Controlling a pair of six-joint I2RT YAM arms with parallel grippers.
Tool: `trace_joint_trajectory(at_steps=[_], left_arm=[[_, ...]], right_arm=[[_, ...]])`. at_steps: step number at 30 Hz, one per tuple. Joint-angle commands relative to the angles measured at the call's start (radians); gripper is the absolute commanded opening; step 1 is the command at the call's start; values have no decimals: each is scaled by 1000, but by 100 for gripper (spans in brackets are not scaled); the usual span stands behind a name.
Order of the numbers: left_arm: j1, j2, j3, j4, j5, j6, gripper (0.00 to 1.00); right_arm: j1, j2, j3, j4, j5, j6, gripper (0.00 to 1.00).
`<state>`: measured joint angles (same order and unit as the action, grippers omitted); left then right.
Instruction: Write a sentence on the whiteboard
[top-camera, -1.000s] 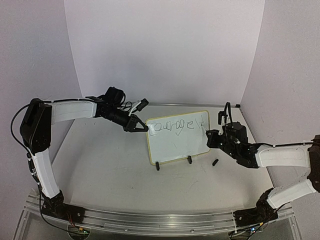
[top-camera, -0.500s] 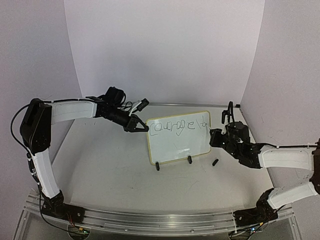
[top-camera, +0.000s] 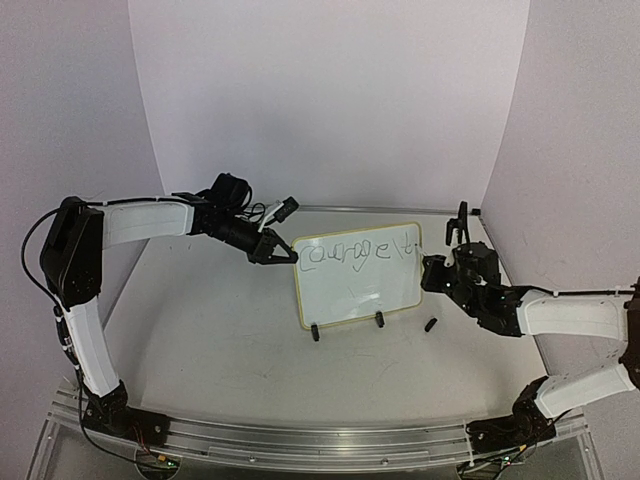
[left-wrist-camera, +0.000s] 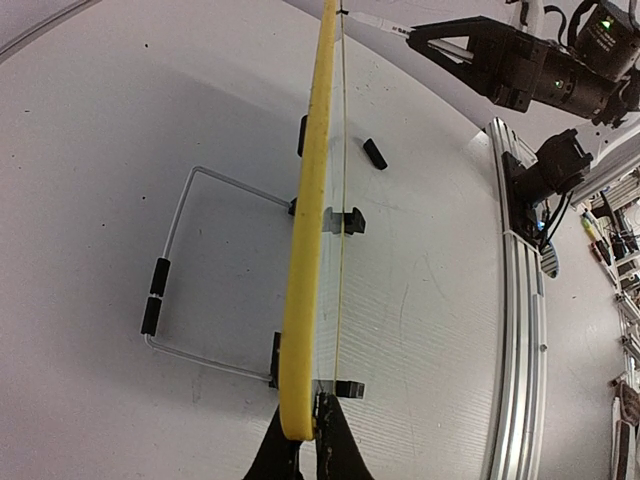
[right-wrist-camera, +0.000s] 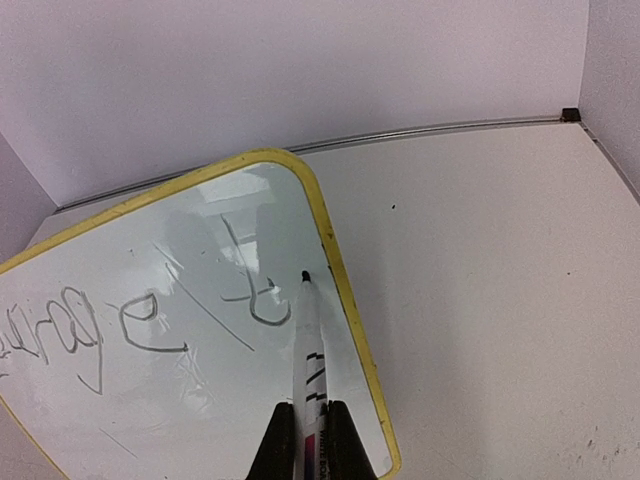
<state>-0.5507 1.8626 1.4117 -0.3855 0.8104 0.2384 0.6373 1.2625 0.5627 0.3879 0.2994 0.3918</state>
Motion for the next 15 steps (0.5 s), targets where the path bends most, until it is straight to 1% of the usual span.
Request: trace_joint_trajectory(at_steps=[1, 4, 10, 15], left_arm=[[0, 11, 6, -17, -129, 91, 0], [0, 12, 6, -17, -128, 92, 0], [-1, 13, 6, -18, -129, 92, 0], [-1, 15, 6, -17, -129, 91, 0]], right_arm=[[-4, 21, 47, 23, 29, -22, 0], [-4, 32, 54, 29, 26, -33, 0], [-4, 40, 50, 38, -28, -57, 0], [-4, 38, 18, 38, -47, -37, 0]])
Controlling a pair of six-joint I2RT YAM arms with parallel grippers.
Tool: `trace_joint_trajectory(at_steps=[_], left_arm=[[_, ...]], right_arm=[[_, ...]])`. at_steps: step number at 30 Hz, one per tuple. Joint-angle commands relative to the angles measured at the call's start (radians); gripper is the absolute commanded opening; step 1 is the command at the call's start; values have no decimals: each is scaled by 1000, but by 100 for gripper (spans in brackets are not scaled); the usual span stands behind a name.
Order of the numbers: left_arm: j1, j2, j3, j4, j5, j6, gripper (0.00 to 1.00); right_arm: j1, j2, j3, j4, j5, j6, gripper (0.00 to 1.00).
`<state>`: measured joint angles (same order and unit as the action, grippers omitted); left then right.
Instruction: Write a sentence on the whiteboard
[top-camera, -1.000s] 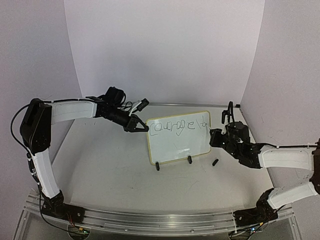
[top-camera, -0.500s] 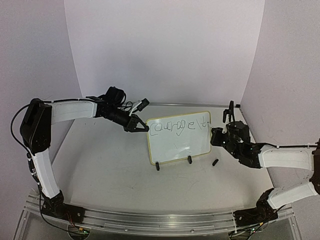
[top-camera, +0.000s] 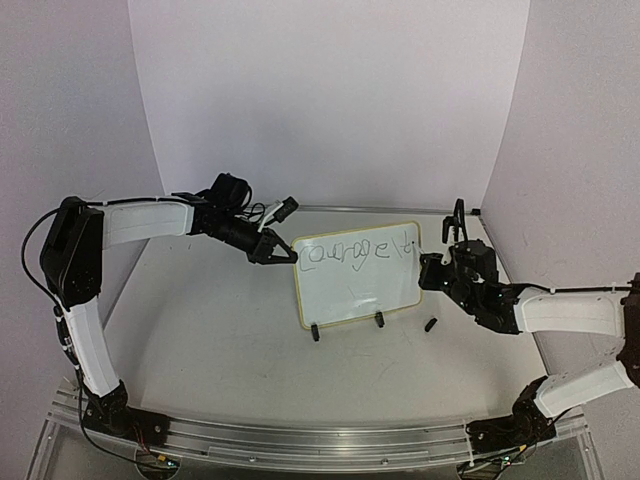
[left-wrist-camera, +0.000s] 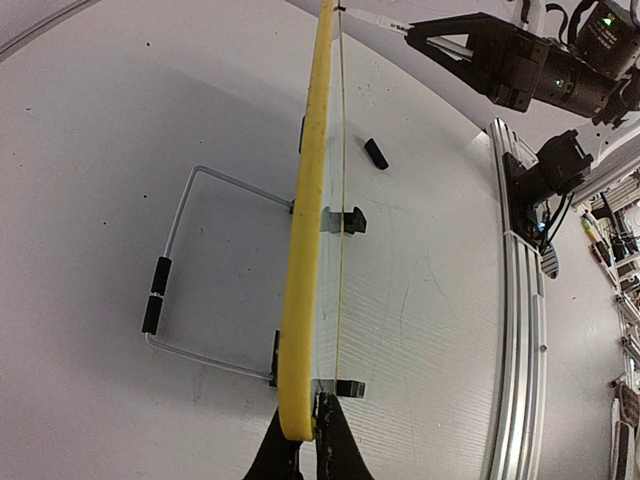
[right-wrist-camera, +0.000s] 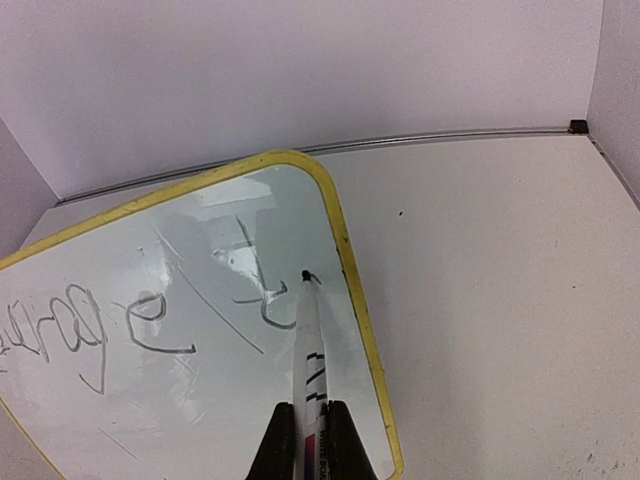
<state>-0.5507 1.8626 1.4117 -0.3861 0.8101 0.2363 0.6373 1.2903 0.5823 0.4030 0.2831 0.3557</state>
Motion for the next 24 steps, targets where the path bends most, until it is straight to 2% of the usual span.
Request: trace_joint_trajectory(at_steps=[1, 10, 16, 24], left_arm=[[0, 15, 5, -16, -129, 94, 0], [0, 15, 6, -15, -128, 93, 0], [0, 15, 6, -16, -127, 92, 0], [0, 15, 6, -16, -126, 93, 0]], right_arm=[[-4, 9, -10, 23, -32, 7, 0], [-4, -11, -55, 20, -6, 39, 0], [-4, -12, -29, -1, 61, 37, 0], [-4, 0, 23, -1, 62, -10, 0]])
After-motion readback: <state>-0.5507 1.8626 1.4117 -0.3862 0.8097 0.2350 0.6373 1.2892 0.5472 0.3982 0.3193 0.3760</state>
